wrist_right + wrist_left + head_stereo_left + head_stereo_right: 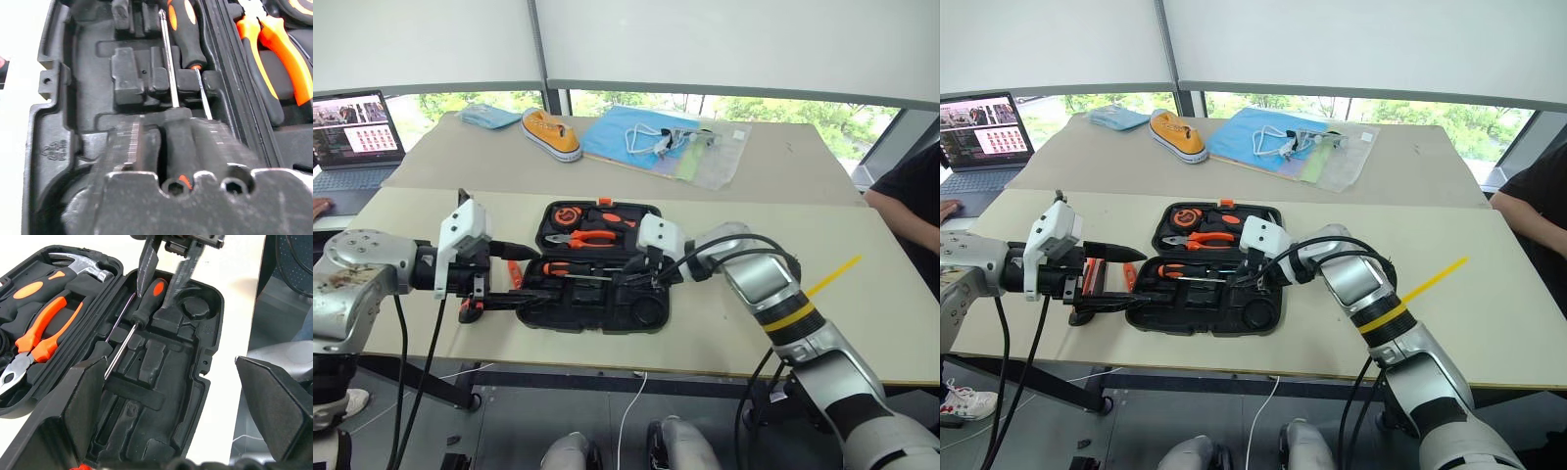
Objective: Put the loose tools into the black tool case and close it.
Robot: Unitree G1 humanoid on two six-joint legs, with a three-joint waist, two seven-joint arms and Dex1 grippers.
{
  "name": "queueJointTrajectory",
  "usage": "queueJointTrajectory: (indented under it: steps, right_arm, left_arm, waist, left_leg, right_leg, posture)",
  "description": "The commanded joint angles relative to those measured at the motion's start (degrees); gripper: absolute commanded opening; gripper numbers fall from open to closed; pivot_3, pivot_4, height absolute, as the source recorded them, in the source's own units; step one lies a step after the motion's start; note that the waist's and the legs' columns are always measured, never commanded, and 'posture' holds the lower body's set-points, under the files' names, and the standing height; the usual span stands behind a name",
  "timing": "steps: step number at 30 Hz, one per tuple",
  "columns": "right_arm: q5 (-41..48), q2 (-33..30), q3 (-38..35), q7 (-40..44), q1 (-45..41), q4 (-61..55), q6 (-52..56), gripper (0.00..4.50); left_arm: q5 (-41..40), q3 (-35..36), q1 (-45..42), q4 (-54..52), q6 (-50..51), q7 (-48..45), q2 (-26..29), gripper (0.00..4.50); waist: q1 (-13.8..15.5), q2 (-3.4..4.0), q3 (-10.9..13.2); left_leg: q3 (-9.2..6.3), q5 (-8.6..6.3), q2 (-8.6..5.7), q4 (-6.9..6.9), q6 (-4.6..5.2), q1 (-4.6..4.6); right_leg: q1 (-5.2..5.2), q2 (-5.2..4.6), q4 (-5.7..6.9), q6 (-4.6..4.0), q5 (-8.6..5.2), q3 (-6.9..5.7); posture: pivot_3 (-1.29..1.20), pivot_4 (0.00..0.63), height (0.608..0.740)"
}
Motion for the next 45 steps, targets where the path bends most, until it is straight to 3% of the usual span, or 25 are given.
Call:
queueJointTrajectory:
  steps: [1,7,13,17,22,25,29,33,36,40,45]
  right_arm:
    - [-1.54,1.51,0.50,-1.37,-1.45,2.03,-2.55,0.02]
    - [-7.32,2.60,5.60,-2.58,0.19,6.59,-7.19,0.02]
    - [-7.37,2.91,4.67,-2.61,0.60,6.02,-6.72,0.02]
    - [-4.76,2.93,2.00,-2.17,0.18,1.92,-4.36,0.02]
    - [6.79,1.61,-8.25,0.57,-0.08,-10.13,6.30,0.02]
    - [16.73,-2.82,-14.25,5.64,2.01,-19.40,13.24,0.70]
    - [25.34,-8.70,-19.40,10.56,5.51,-26.18,15.30,2.17]
    - [28.95,-13.38,-21.68,12.20,8.59,-28.62,14.93,3.64]
    - [28.29,-16.45,-21.59,12.32,10.81,-29.07,12.41,4.40]
    - [28.89,-17.71,-21.28,11.04,11.64,-29.02,11.72,4.40]
    - [28.66,-17.73,-21.09,8.77,12.65,-29.50,10.88,4.40]
  left_arm:
    - [-0.31,0.65,-0.83,-0.21,-0.59,0.37,0.17,4.50]
    - [-0.15,0.43,-0.64,0.12,-0.90,0.55,0.08,4.50]
    - [0.04,0.35,-0.37,0.60,-1.32,0.79,-0.34,4.50]
    - [0.23,0.51,0.78,0.57,-1.82,1.27,-0.75,4.50]
    - [-1.57,5.61,5.78,-1.62,0.87,5.27,-0.88,4.50]
    - [-3.33,14.73,14.50,-4.31,4.56,8.83,-1.17,4.50]
    - [-4.38,26.66,25.46,-7.04,8.45,13.46,-3.68,4.50]
    - [-3.36,37.60,36.97,-8.70,10.15,16.65,-7.87,4.50]
    - [-1.18,43.35,45.55,-10.39,10.66,19.99,-11.76,4.50]
    - [-2.60,42.98,43.63,-11.17,15.46,25.69,-10.89,4.50]
    - [-6.81,37.52,29.71,-11.07,29.24,33.43,-5.90,4.50]
  waist:
    - [-0.03,0.00,0.00]
    - [-0.65,-0.02,-0.02]
    - [-1.28,-0.03,-0.03]
    - [-1.26,-0.03,-0.03]
    - [-1.27,-0.02,-0.03]
    - [-1.33,-0.02,-0.03]
    - [-1.14,-0.03,-0.03]
    - [-1.23,-0.05,-0.01]
    - [-1.36,-0.07,-0.01]
    - [-0.01,-0.14,0.03]
    - [1.78,-0.25,0.01]
  left_leg:
    - [0.00,0.00,0.00,0.00,0.00,0.00]
    - [0.04,0.02,0.02,-0.01,-0.04,0.07]
    - [0.02,0.12,0.06,-0.09,-0.22,0.26]
    - [0.02,0.16,0.05,-0.24,-0.27,0.35]
    - [0.00,0.16,0.04,-0.28,-0.27,0.05]
    - [0.00,0.16,0.04,-0.30,-0.26,-0.20]
    - [-0.05,0.15,0.04,-0.51,-0.27,-0.26]
    - [-0.06,0.14,0.04,-0.55,-0.29,-0.20]
    - [-0.03,0.13,0.06,-0.55,-0.30,-0.08]
    - [-0.09,-0.15,0.06,-0.56,-0.79,-0.04]
    - [-0.30,-0.07,0.03,-0.56,-0.88,-0.04]
  right_leg:
    - [0.00,0.00,0.00,0.00,0.00,0.00]
    - [0.00,-0.01,0.03,0.00,0.00,0.06]
    - [0.15,-0.03,0.09,0.00,0.00,0.06]
    - [0.19,-0.04,0.08,-0.01,0.00,0.07]
    - [-0.13,-0.04,0.05,-0.26,0.07,0.07]
    - [-0.48,-0.02,0.05,-0.53,0.23,0.09]
    - [-0.56,-0.02,-0.06,-0.58,0.18,0.02]
    - [-0.54,-0.05,-0.06,-0.36,0.02,0.04]
    - [-0.49,-0.12,-0.06,-0.23,-0.07,0.10]
    - [-0.46,-0.23,-0.03,-0.26,-0.06,0.02]
    - [-0.34,-0.24,-0.05,-0.31,0.13,-0.09]
  posture:
    - [0.00,0.150,0.718]
    - [0.00,0.150,0.718]
    - [0.00,0.150,0.718]
    - [0.00,0.150,0.718]
    - [0.00,0.150,0.718]
    - [0.00,0.150,0.718]
    - [0.00,0.150,0.718]
    - [0.00,0.150,0.718]
    - [0.00,0.150,0.718]
    - [0.00,0.150,0.718]
    - [0.00,0.150,0.718]
